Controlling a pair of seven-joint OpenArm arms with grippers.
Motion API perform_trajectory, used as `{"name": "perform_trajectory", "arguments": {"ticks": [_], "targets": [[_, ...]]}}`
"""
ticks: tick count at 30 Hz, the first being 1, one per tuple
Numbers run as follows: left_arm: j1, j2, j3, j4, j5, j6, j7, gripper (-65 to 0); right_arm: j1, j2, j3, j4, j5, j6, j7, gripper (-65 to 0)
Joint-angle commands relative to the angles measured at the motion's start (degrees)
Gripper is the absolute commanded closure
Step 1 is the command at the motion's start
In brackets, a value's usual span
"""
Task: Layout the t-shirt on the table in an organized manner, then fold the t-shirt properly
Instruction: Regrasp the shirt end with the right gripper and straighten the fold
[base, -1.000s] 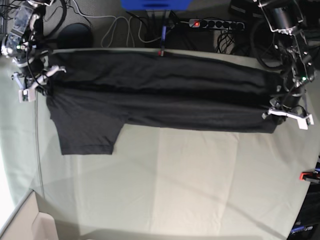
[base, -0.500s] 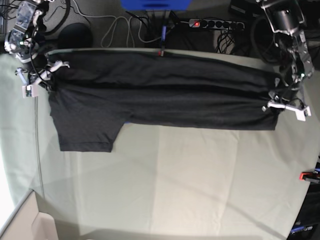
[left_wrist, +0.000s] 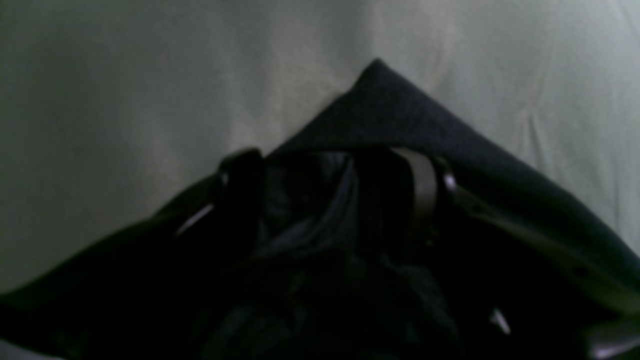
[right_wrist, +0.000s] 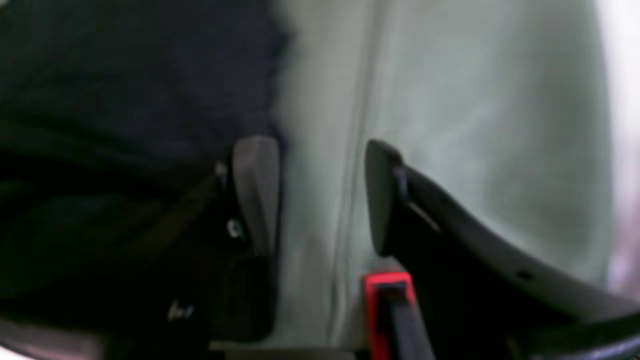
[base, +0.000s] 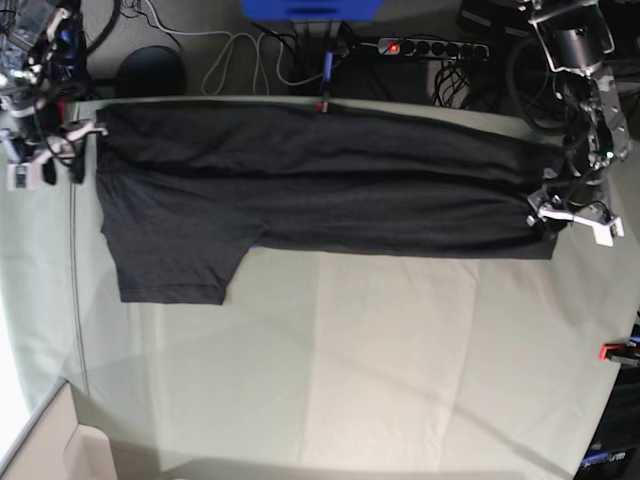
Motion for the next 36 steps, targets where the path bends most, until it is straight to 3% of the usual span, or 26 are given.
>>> {"name": "perform_trajectory", "arguments": {"ticks": [1, 5, 8, 15, 19, 24, 32, 34, 36], "targets": [[0.0, -0.8, -0.2, 0.3, 0.6, 1.1, 0.9, -38.6, 1.7, 0.3, 0.2, 1.3, 1.1, 0.0, 1.3, -28.9], [-0.2, 0.0, -0.3, 0.3, 0.6, 1.1, 0.9, -38.6, 7.9, 1.9, -0.9, -1.1, 0.8, 0.0, 1.0, -29.0], [-0.1, 0.2, -0.2, 0.3, 0.6, 1.1, 0.9, -38.6, 15.6, 4.3, -5.4, -7.9, 0.1, 0.0, 1.0, -29.1], [-0.1, 0.4, -0.2, 0.3, 0.6, 1.2, 0.9, -41.4, 34.0, 7.3, -7.8, -31.6, -11.9, 0.0, 1.5, -29.1], [-0.1, 0.4, -0.2, 0.3, 0.6, 1.2, 0.9, -41.9, 41.3, 8.8, -7.8, -44.5, -14.9, 0.0, 2.1, -29.1], [0.0, 0.3, -0.3, 0.3, 0.6, 1.2, 0.9, -41.9, 42.3, 9.8, -8.0, -50.1, -14.8, 0.0, 7.9, -29.1], [0.0, 0.3, -0.3, 0.3, 0.6, 1.2, 0.9, -41.9, 39.4, 7.9, -8.3, -50.0, -14.8, 0.0, 8.8, -28.6], [0.0, 0.3, -0.3, 0.3, 0.6, 1.2, 0.9, -41.9, 38.2, 7.2, -8.3, -49.9, -14.8, 0.0, 8.8, -25.8], [-0.1, 0.3, -0.3, 0.3, 0.6, 1.2, 0.9, -41.9, 37.9, 6.6, -8.3, -49.8, -14.8, 0.0, 8.8, -17.2]]}}
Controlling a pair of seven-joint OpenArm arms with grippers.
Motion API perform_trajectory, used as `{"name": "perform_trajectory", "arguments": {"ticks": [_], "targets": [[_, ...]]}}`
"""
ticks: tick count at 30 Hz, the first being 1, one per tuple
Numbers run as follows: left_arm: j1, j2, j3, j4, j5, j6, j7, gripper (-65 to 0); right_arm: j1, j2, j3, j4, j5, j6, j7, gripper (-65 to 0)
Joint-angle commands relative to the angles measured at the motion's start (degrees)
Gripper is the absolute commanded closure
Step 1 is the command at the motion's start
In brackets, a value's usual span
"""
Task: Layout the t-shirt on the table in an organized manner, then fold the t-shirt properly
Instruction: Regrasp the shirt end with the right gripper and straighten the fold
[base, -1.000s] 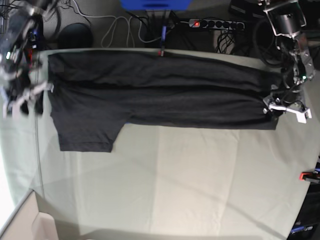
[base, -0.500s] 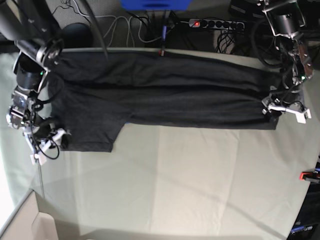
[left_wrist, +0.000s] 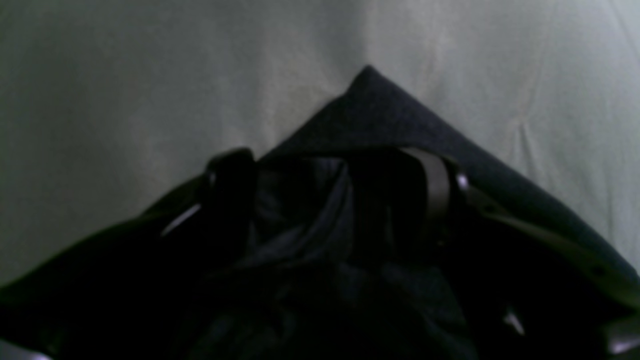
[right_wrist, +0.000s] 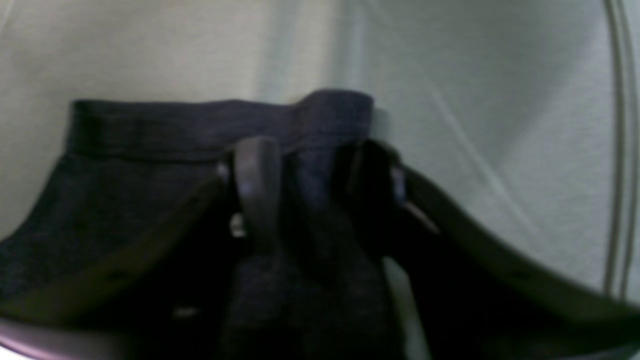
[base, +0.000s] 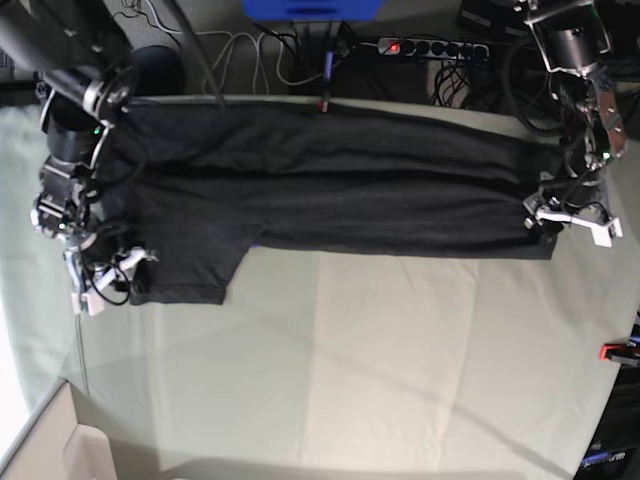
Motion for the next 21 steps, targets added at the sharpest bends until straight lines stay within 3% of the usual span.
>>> {"name": "perform_trajectory", "arguments": {"ticks": [1, 2, 3, 9, 14, 21], "targets": [[0.0, -0.6, -0.1, 0.2, 0.5, 0.8, 1.8, -41.9, 0.5, 0.2, 0.0, 0.3, -0.9, 0.4, -1.7, -10.2], [0.0, -0.6, -0.1, 0.2, 0.5, 0.8, 1.8, -41.8, 0.5, 0.2, 0.0, 0.4, -0.9, 0.4, -1.7, -2.3], [0.0, -0.6, 0.0, 0.2, 0.5, 0.8, 1.8, -41.8, 0.5, 0.2, 0.0, 0.4, -1.0, 0.4, -2.0, 0.0], [-0.1, -0.6, 0.1, 0.2, 0.5, 0.8, 1.8, -41.8, -0.9, -0.3, 0.5, 9.0, -0.9, 0.4, -2.8, 0.0], [-0.3, -0.6, 0.1, 0.2, 0.5, 0.8, 1.8, -41.9, -9.7, -5.1, 0.5, 33.8, -0.5, 0.4, -10.5, 0.0], [-0.4, -0.6, 0.1, 0.4, 0.5, 0.8, 1.8, -42.0, -23.5, -11.3, 0.3, 61.0, 5.6, 0.4, -17.5, 0.0]]}}
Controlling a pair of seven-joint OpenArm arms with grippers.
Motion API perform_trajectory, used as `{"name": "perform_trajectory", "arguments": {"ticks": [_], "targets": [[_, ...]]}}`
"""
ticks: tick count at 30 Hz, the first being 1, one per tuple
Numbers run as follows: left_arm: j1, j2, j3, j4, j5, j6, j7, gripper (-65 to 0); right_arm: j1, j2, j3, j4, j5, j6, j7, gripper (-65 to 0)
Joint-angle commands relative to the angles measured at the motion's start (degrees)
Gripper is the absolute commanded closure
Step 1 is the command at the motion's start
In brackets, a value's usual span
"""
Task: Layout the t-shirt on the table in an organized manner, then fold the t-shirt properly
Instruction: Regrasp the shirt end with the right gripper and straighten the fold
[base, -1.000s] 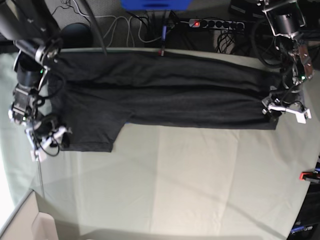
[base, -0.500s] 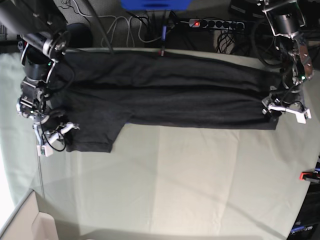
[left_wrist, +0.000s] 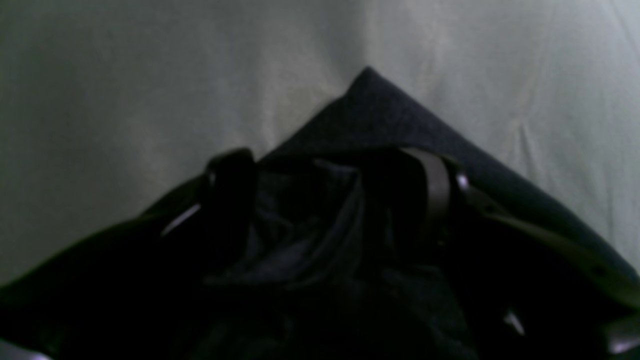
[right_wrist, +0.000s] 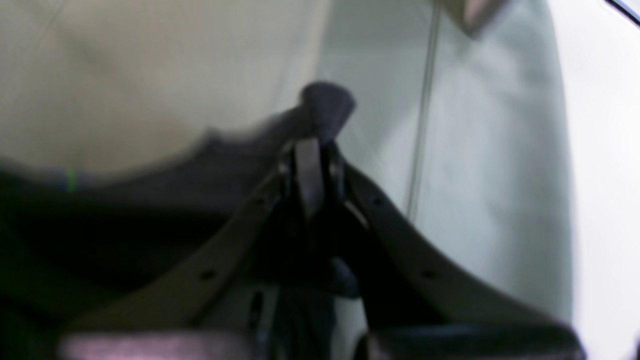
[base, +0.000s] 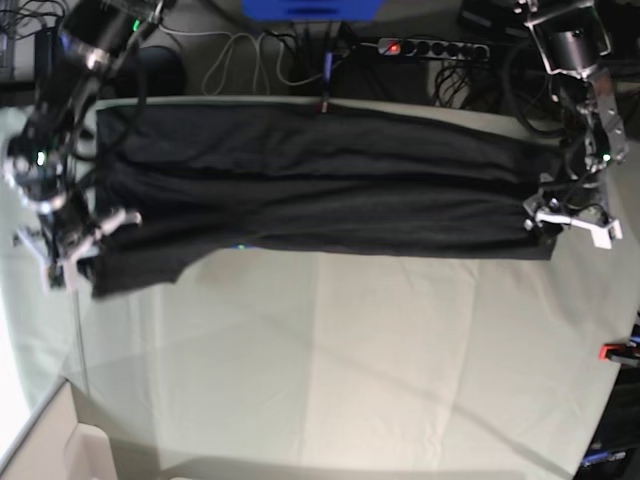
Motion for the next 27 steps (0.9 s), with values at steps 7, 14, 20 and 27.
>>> {"name": "perform_trajectory", "arguments": {"ticks": [7, 14, 20, 27], "targets": [[-0.1, -0.6, -0.1, 0.5, 0.3, 0.7, 1.4, -42.0, -8.6, -4.9, -0.1, 6.9, 1.6, -0.1, 1.4, 0.0], [-0.8, -0.7, -0.1, 0.5, 0.3, 0.7, 1.4, -42.1, -12.6, -6.0, 0.3, 4.8, 1.6, -0.1, 1.4, 0.0], [-1.1, -1.0, 0.0, 0.3, 0.3, 0.7, 1.5, -42.1, -12.3, -5.6, 3.6, 1.3, 1.6, -0.1, 1.4, 0.0], [-1.2, -1.0, -0.2, 0.3, 0.3, 0.7, 1.5, -42.2, -12.1, -5.6, 4.1, -2.7, 1.6, -0.1, 1.4, 0.0]]}}
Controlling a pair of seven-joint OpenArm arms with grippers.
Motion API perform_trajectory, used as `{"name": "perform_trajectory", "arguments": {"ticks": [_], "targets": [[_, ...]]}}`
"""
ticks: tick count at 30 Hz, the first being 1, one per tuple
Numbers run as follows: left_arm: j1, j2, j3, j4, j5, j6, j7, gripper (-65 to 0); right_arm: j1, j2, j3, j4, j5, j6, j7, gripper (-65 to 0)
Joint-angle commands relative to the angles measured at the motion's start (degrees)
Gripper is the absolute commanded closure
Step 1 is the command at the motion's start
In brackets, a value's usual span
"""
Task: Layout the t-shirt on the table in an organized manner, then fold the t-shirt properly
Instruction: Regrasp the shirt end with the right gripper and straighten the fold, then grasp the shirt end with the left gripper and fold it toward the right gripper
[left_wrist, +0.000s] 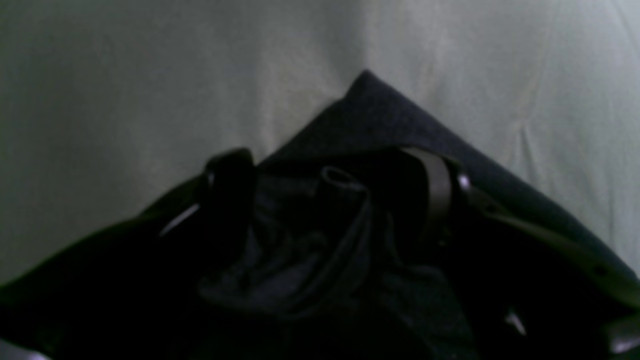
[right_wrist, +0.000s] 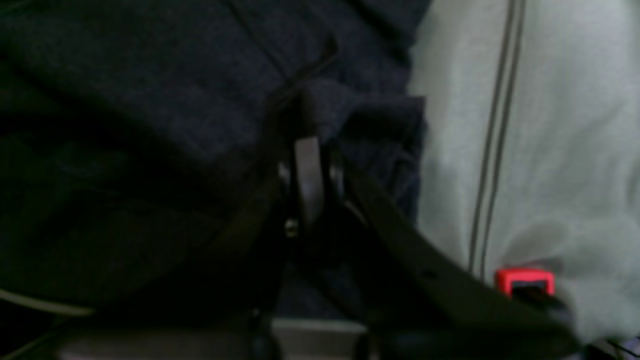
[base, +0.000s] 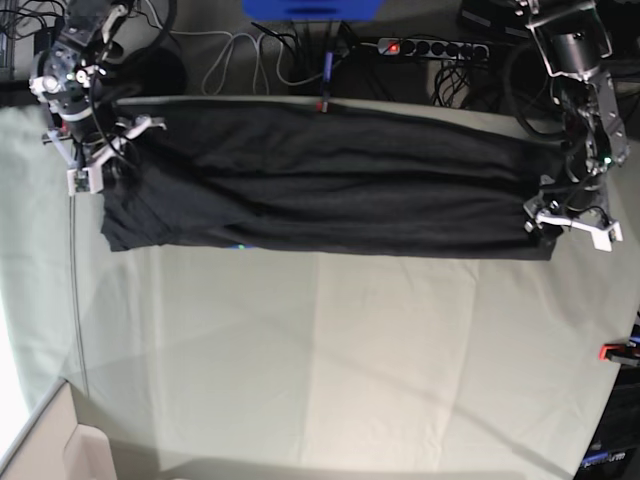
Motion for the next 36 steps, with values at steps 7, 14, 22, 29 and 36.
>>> {"name": "perform_trajectory", "arguments": {"ticks": [7, 14, 22, 29, 36], "targets": [[-0.1, -0.7, -0.1, 0.3, 0.2, 0.5, 0.8, -43.1, 0.2, 0.2, 3.4, 0.4, 0.8, -0.1, 1.2, -7.8], [-0.1, -0.7, -0.3, 0.3, 0.3, 0.5, 0.8, -52.4, -0.1, -0.1, 6.2, 0.6, 0.8, -0.1, 1.2, -29.4], [-0.1, -0.7, -0.3, 0.4, 0.3, 0.5, 0.8, -52.4, 0.1, -0.8, 12.2, 1.6, 5.1, -0.1, 0.7, -33.1], [0.0, -0.5, -0.2, 0.7, 0.3, 0.5, 0.8, -52.5, -1.2, -1.9, 11.9, 7.7, 8.0, -0.1, 0.6, -33.1], [1.8, 0.8, 0.2, 0.7, 0.2, 0.5, 0.9, -52.5, -1.9, -1.9, 8.1, 8.2, 7.8, -0.1, 0.6, -33.1]]}}
